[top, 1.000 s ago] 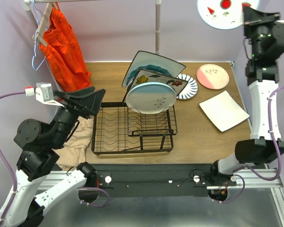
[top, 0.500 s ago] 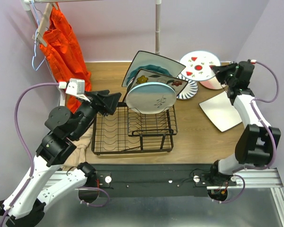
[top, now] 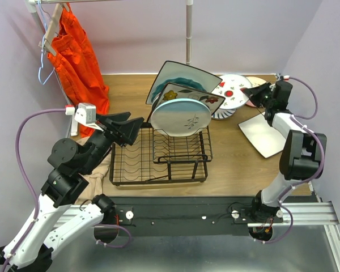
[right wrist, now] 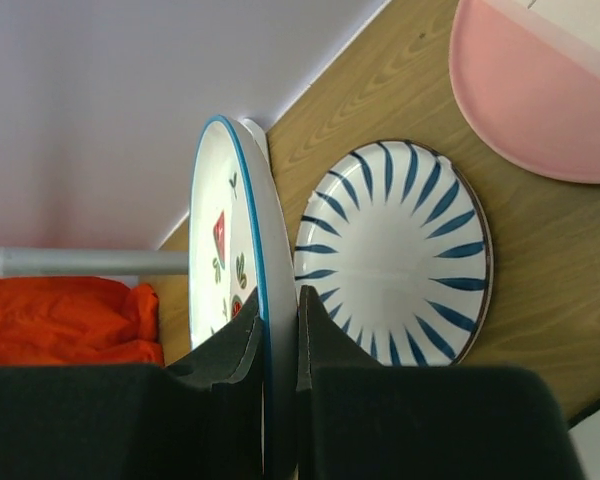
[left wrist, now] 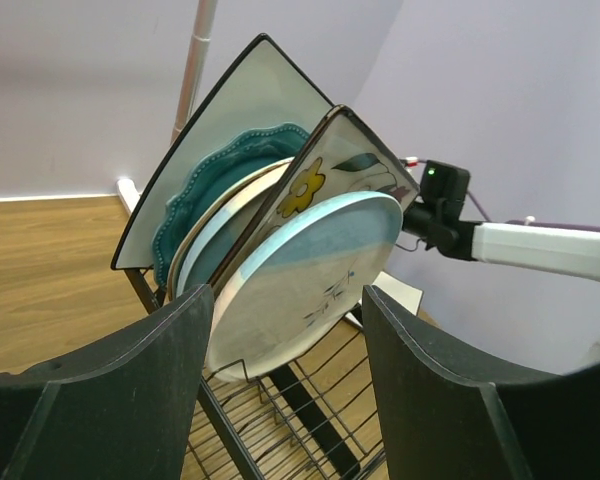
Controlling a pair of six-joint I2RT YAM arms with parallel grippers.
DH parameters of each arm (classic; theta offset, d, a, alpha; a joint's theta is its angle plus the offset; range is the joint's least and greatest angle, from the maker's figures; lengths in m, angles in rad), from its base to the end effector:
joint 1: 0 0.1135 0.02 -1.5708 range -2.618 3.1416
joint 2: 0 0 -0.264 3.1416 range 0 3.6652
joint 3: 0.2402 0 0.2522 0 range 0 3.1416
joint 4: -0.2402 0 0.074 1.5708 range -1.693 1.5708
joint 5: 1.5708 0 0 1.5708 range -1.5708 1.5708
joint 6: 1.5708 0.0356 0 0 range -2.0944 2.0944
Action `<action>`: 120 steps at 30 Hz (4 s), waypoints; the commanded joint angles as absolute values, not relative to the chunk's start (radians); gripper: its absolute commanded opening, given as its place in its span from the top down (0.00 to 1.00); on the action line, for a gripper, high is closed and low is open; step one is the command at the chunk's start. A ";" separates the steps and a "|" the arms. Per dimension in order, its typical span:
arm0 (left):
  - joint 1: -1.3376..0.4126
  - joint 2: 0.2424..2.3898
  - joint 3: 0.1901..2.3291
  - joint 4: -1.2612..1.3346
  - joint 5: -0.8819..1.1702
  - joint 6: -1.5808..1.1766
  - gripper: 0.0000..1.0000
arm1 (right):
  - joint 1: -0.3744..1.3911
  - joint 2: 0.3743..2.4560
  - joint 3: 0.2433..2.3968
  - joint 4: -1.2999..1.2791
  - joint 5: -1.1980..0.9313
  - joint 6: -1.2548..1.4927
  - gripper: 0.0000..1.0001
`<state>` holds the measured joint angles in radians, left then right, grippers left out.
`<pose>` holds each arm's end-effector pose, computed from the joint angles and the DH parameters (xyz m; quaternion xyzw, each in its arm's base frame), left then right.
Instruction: Unload the plates from the dish rack
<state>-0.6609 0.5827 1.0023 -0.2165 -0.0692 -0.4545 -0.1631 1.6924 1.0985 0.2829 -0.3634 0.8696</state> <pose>0.0853 -0.0632 0.4355 0.0384 0.6308 -0.3914 0.6689 0.3876 -0.0510 0.2554 0.2998 0.7437 0.3374 0.4931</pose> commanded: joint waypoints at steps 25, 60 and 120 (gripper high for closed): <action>-0.657 0.575 0.982 -0.170 -0.055 -0.426 0.30 | -0.137 2.059 1.161 0.629 -0.465 0.904 0.83; -0.657 0.609 0.962 -0.140 -0.049 -0.419 0.30 | -0.118 2.040 1.359 0.080 -0.181 0.586 0.67; -0.657 0.597 0.983 -0.193 -0.140 -0.394 0.30 | 0.044 1.907 1.249 -0.196 -0.063 0.531 0.84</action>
